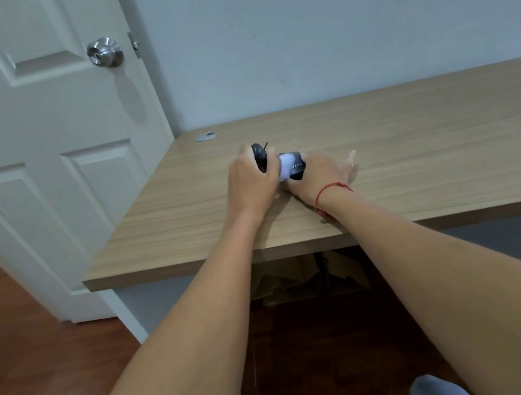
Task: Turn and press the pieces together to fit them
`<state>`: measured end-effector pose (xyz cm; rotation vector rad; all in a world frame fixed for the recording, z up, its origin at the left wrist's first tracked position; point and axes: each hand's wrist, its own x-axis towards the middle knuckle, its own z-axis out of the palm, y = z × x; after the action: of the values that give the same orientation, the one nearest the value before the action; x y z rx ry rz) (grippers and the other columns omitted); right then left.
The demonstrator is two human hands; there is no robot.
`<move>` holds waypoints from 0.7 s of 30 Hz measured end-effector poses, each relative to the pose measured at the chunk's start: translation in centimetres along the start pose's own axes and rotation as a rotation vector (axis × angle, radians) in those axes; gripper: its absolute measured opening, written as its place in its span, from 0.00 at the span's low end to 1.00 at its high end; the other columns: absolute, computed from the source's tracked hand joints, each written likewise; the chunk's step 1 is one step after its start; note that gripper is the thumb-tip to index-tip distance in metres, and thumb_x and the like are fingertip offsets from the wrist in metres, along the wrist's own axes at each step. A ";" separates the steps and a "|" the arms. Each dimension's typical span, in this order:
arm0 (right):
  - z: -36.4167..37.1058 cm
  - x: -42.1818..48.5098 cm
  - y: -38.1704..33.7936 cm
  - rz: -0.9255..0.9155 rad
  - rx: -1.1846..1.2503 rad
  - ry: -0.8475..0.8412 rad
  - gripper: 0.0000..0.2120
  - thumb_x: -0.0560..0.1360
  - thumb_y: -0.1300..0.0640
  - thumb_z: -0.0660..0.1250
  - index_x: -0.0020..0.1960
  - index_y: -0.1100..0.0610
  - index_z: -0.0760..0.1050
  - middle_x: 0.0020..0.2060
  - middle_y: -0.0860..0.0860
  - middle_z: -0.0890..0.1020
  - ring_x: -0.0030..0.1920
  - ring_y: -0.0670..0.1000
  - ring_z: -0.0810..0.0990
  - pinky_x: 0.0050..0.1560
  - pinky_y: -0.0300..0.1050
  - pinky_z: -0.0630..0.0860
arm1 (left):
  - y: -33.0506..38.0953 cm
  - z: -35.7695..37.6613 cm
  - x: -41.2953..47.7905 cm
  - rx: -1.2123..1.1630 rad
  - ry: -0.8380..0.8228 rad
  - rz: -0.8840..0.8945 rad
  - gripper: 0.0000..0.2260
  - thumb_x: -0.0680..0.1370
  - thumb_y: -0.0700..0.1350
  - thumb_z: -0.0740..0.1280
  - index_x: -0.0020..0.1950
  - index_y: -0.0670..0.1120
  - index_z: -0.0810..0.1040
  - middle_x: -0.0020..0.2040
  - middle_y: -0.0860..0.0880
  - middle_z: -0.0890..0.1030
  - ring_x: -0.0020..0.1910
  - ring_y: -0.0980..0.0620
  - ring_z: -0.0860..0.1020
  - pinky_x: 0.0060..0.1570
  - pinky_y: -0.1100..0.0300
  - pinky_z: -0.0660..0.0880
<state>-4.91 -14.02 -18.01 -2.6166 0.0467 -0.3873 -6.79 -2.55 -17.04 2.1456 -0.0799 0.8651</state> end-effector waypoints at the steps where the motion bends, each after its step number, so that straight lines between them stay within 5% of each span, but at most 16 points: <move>1: 0.0 0.0 0.1 0.005 0.026 0.005 0.22 0.70 0.35 0.63 0.53 0.50 0.78 0.49 0.49 0.84 0.57 0.54 0.80 0.74 0.64 0.41 | -0.3 0.0 0.2 0.035 0.002 -0.035 0.13 0.78 0.48 0.64 0.38 0.43 0.67 0.34 0.46 0.73 0.34 0.45 0.72 0.35 0.57 0.65; 8: -0.6 -0.5 0.3 0.004 0.176 -0.013 0.22 0.66 0.37 0.66 0.56 0.46 0.77 0.50 0.46 0.84 0.57 0.52 0.80 0.74 0.63 0.48 | 0.0 -0.1 0.2 -0.051 0.018 -0.029 0.16 0.79 0.50 0.65 0.35 0.46 0.65 0.31 0.51 0.71 0.34 0.46 0.71 0.35 0.58 0.64; 12: -1.2 -1.2 0.3 -0.058 0.409 -0.024 0.27 0.64 0.50 0.73 0.62 0.47 0.74 0.56 0.48 0.81 0.59 0.52 0.78 0.69 0.55 0.65 | -0.7 -0.2 0.5 0.110 0.037 -0.167 0.15 0.81 0.50 0.61 0.48 0.38 0.72 0.47 0.38 0.79 0.47 0.38 0.76 0.40 0.56 0.64; 16: -1.4 -1.2 0.5 -0.105 0.607 -0.032 0.30 0.64 0.63 0.75 0.64 0.52 0.74 0.58 0.51 0.80 0.53 0.51 0.78 0.54 0.44 0.76 | 0.1 -0.5 0.4 -0.042 0.124 -0.084 0.13 0.80 0.50 0.62 0.43 0.41 0.71 0.39 0.44 0.76 0.40 0.42 0.75 0.38 0.58 0.65; 19: -1.5 -1.2 0.5 -0.128 0.622 -0.033 0.31 0.63 0.65 0.76 0.65 0.53 0.74 0.60 0.51 0.79 0.55 0.53 0.79 0.59 0.48 0.78 | 0.5 -0.5 0.1 -0.133 0.107 -0.007 0.12 0.79 0.49 0.64 0.42 0.42 0.70 0.37 0.45 0.76 0.37 0.45 0.74 0.37 0.58 0.69; 21: -1.4 -1.1 0.6 -0.134 0.634 -0.038 0.32 0.63 0.64 0.78 0.65 0.53 0.74 0.59 0.51 0.79 0.55 0.51 0.79 0.57 0.43 0.77 | -0.2 -0.2 0.3 -0.037 0.066 -0.062 0.12 0.79 0.49 0.64 0.44 0.40 0.71 0.40 0.42 0.77 0.40 0.41 0.75 0.38 0.57 0.67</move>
<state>-6.38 -15.08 -17.36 -2.0021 -0.2292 -0.3308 -6.64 -2.16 -16.90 2.0725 0.0043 0.8903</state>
